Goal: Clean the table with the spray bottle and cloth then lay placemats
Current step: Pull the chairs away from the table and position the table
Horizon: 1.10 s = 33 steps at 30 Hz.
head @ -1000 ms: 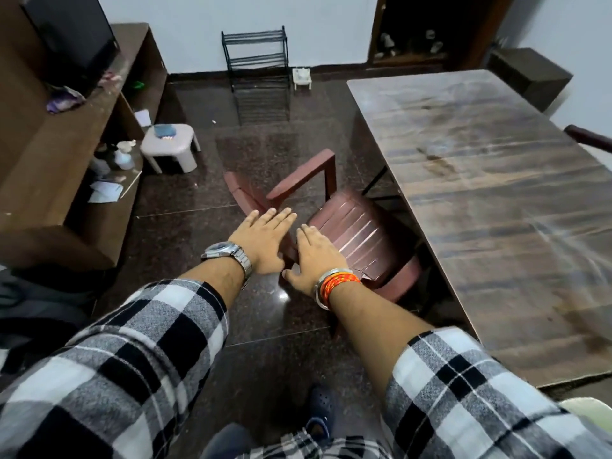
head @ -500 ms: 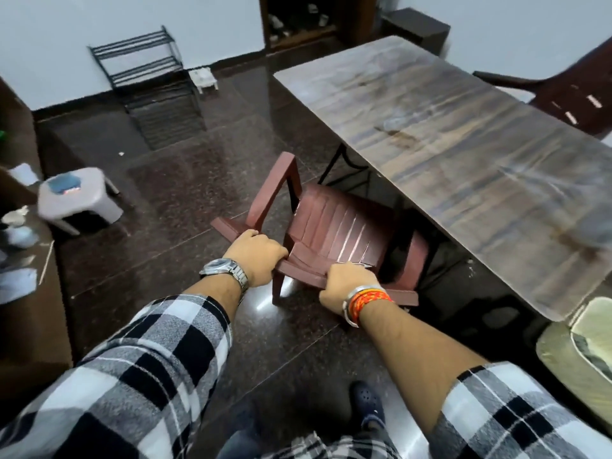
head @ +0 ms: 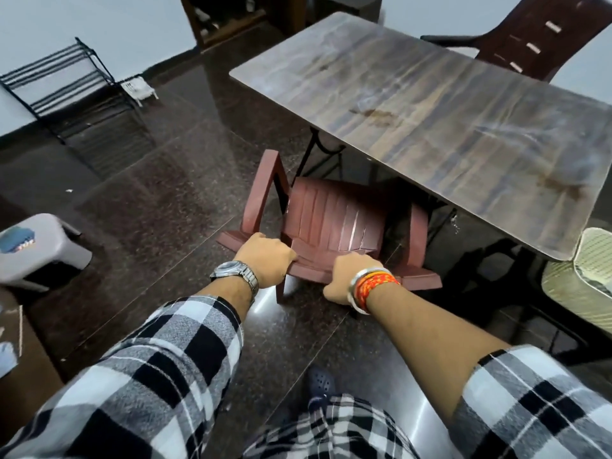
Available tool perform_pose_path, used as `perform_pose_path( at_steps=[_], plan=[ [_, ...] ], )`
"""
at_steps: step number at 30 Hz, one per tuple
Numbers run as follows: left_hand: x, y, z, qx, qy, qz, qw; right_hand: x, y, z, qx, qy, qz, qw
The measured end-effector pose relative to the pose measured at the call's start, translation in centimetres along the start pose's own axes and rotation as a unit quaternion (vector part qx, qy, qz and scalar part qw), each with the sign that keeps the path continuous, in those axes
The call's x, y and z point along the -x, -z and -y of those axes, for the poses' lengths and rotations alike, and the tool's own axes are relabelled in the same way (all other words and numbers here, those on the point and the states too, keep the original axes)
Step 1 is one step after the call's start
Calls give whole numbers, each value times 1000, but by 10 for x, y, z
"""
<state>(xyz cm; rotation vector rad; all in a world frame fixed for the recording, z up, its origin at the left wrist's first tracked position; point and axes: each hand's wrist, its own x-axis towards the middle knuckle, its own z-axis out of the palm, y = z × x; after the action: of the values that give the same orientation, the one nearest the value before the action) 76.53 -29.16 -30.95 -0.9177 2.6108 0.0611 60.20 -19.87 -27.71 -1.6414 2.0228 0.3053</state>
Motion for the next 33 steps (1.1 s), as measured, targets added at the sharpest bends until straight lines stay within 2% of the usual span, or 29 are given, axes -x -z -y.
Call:
perform_pose_path(
  at_steps=[10,23,29,33],
  plan=[
    [-6,-1,41,-11,-55,-11,998,-14,-1,38,-40,-29,-38,998],
    [-10,-4,183,-52,-162,-30,985,-68,10,169,-73,-128,-85,985],
    [-16,-9,190,-44,-191,-38,980,-78,6,183,-53,-194,-75,977],
    [-25,-4,203,-56,-193,-53,978,-91,11,190,-38,-198,-82,976]
  ],
)
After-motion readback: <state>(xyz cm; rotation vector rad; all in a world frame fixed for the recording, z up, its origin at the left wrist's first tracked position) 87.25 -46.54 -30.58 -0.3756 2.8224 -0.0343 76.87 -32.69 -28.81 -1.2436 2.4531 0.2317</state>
